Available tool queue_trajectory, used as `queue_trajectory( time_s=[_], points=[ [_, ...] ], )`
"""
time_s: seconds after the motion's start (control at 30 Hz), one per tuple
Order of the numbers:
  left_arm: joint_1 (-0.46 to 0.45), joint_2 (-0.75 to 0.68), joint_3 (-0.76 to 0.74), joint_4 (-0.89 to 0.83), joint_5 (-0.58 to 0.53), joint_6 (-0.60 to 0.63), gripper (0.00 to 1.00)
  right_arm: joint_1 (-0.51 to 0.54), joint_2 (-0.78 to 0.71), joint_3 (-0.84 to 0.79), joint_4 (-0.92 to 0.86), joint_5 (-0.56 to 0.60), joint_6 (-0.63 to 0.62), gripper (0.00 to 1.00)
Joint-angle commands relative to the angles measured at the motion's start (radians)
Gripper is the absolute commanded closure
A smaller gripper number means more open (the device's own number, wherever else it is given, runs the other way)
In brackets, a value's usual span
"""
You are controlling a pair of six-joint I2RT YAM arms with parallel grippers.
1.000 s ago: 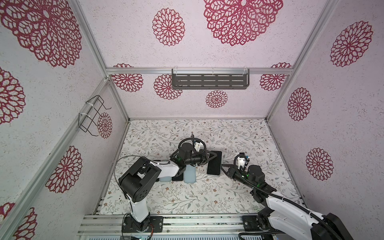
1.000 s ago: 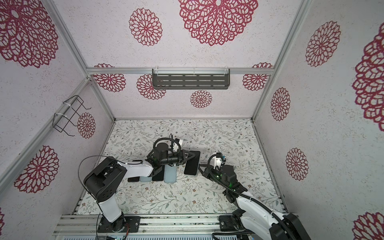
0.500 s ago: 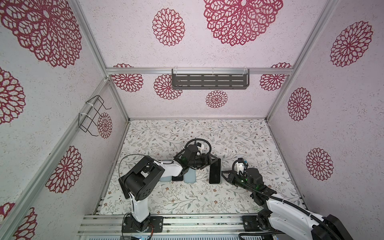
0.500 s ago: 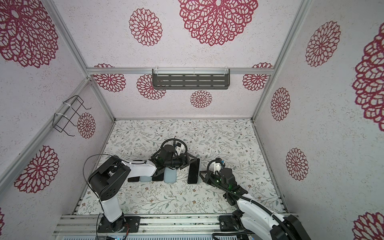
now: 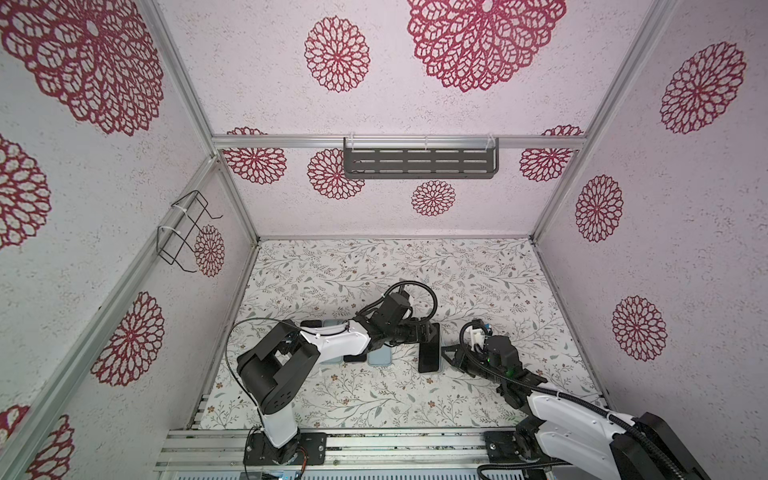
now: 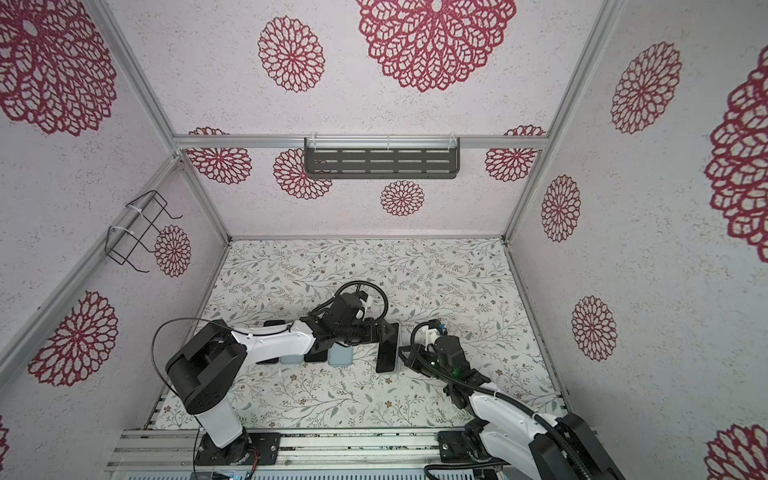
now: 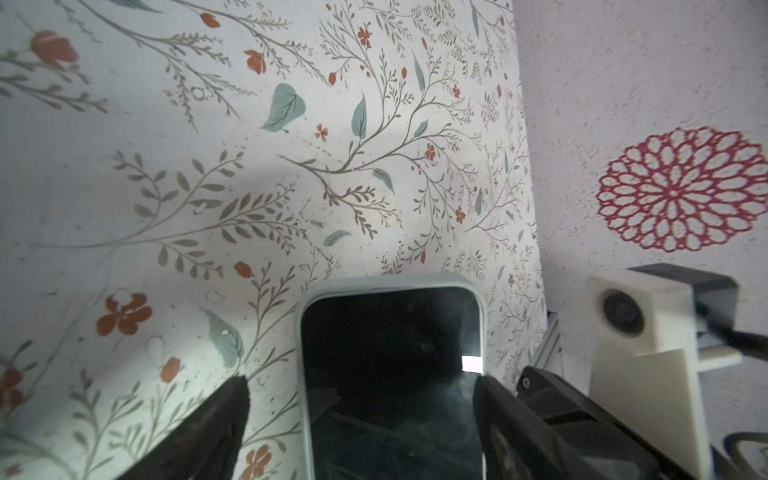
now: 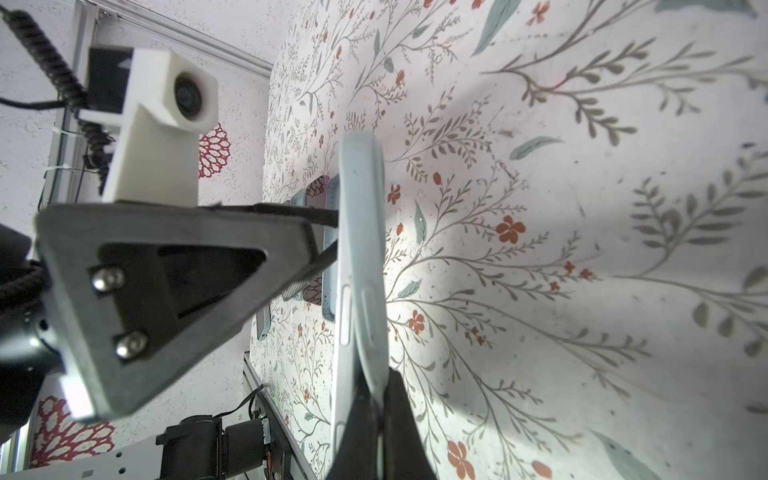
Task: Take the phone out of the phone case
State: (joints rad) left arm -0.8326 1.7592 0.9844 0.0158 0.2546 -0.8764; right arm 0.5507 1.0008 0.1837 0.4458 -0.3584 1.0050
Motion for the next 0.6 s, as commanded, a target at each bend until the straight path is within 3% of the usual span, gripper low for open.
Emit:
queue_trajectory(
  time_s=[0.0, 0.57],
  points=[
    [-0.051, -0.053, 0.048, -0.127, -0.073, 0.106, 0.09, 0.0, 0.001, 0.008, 0.065, 0.01, 0.001, 1.0],
    [-0.138, -0.017, 0.055, -0.206, -0.078, 0.076, 0.1, -0.002, -0.008, -0.001, 0.053, 0.021, 0.002, 1.0]
  ],
)
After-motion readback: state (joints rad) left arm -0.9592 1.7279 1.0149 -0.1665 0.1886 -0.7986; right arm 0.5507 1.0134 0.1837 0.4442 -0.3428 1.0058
